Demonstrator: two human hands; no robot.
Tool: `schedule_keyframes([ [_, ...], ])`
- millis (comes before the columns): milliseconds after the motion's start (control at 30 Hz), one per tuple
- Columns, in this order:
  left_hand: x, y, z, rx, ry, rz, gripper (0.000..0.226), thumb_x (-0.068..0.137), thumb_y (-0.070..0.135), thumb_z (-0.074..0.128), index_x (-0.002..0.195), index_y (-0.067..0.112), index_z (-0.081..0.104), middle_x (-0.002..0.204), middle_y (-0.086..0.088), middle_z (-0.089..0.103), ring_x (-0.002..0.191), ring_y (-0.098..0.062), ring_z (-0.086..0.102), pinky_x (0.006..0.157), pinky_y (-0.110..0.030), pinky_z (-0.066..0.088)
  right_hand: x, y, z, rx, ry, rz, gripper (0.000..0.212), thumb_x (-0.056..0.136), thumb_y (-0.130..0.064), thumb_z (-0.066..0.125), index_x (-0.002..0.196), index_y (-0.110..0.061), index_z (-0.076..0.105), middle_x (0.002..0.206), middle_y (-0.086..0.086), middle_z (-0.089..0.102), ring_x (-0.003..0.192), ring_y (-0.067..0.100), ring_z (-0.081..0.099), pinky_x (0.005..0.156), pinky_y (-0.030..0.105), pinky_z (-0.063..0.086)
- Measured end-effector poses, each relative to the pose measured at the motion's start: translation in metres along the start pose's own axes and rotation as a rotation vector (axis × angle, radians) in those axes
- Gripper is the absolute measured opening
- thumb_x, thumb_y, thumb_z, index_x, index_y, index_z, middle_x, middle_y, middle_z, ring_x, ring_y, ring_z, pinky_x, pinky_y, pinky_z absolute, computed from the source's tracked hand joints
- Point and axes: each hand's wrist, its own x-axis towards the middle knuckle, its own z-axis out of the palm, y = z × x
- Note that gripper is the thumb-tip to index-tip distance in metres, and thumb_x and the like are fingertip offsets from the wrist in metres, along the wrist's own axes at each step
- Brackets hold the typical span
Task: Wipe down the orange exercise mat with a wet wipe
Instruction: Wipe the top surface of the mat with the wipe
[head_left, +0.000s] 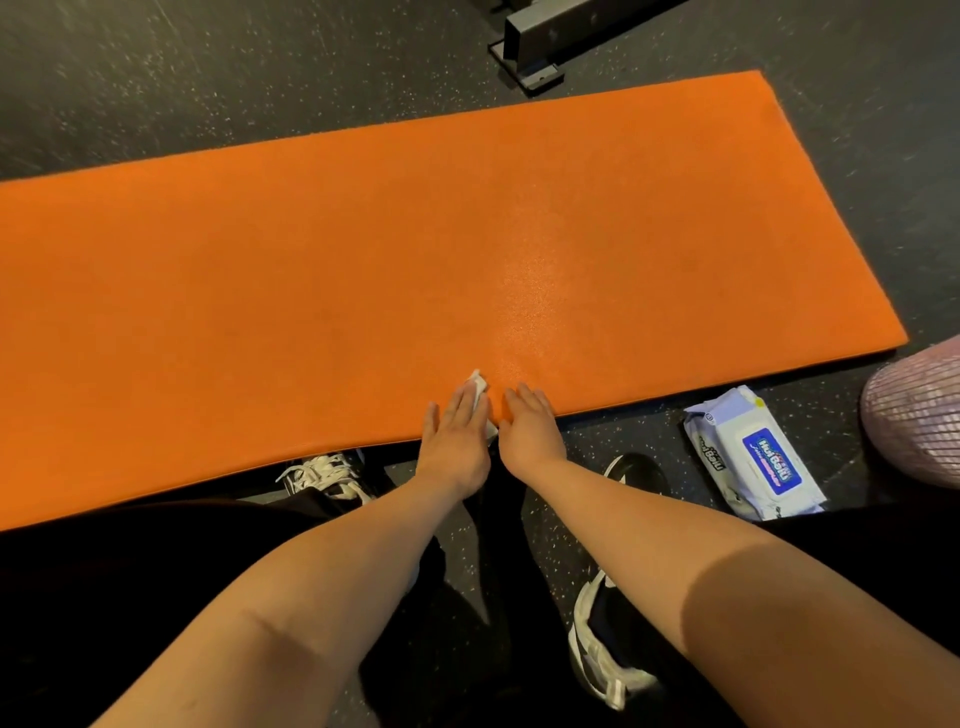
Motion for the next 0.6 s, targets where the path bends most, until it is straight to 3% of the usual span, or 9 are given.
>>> schedule_keyframes([
  [67,0.000,-0.009,-0.003,0.037,0.000,-0.008,0.074,0.102,0.020,0.036,0.160,0.021,-0.010,0.167,-0.002,-0.017,0.153,-0.016,-0.019,0.122,-0.051,-0.012,-0.002,0.004,0.001,-0.054,-0.006,-0.006,0.056,0.106,-0.016,0.040,0.160,-0.018,0.024,0.170,0.001,0.009,0.156,0.021,-0.002,0.127,0.038,0.008],
  [233,-0.005,-0.035,-0.019,-0.004,0.023,-0.241,0.067,0.106,0.029,0.026,0.159,0.021,-0.014,0.167,-0.001,-0.019,0.153,-0.018,-0.020,0.121,-0.053,-0.013,-0.004,-0.014,0.007,-0.131,-0.025,-0.085,0.057,0.108,-0.020,0.039,0.161,-0.015,0.020,0.170,0.002,0.008,0.156,0.021,-0.003,0.127,0.037,0.006],
  [433,0.000,-0.008,-0.007,-0.056,-0.037,-0.046,0.073,0.104,0.027,0.035,0.160,0.022,-0.012,0.167,-0.002,-0.017,0.153,-0.015,-0.019,0.122,-0.052,-0.012,-0.007,-0.019,0.011,-0.045,-0.058,-0.048,0.056,0.108,-0.019,0.034,0.162,-0.020,0.020,0.170,-0.004,0.008,0.156,0.017,-0.004,0.127,0.037,0.005],
  [600,-0.007,-0.024,-0.010,0.021,0.003,-0.083,0.071,0.103,0.022,0.034,0.160,0.025,-0.008,0.168,0.000,-0.012,0.154,-0.015,-0.015,0.122,-0.051,-0.012,-0.008,-0.012,0.013,-0.112,-0.053,-0.064,0.062,0.105,-0.012,0.042,0.162,-0.019,0.017,0.170,-0.003,0.005,0.156,0.018,-0.006,0.127,0.037,0.007],
])
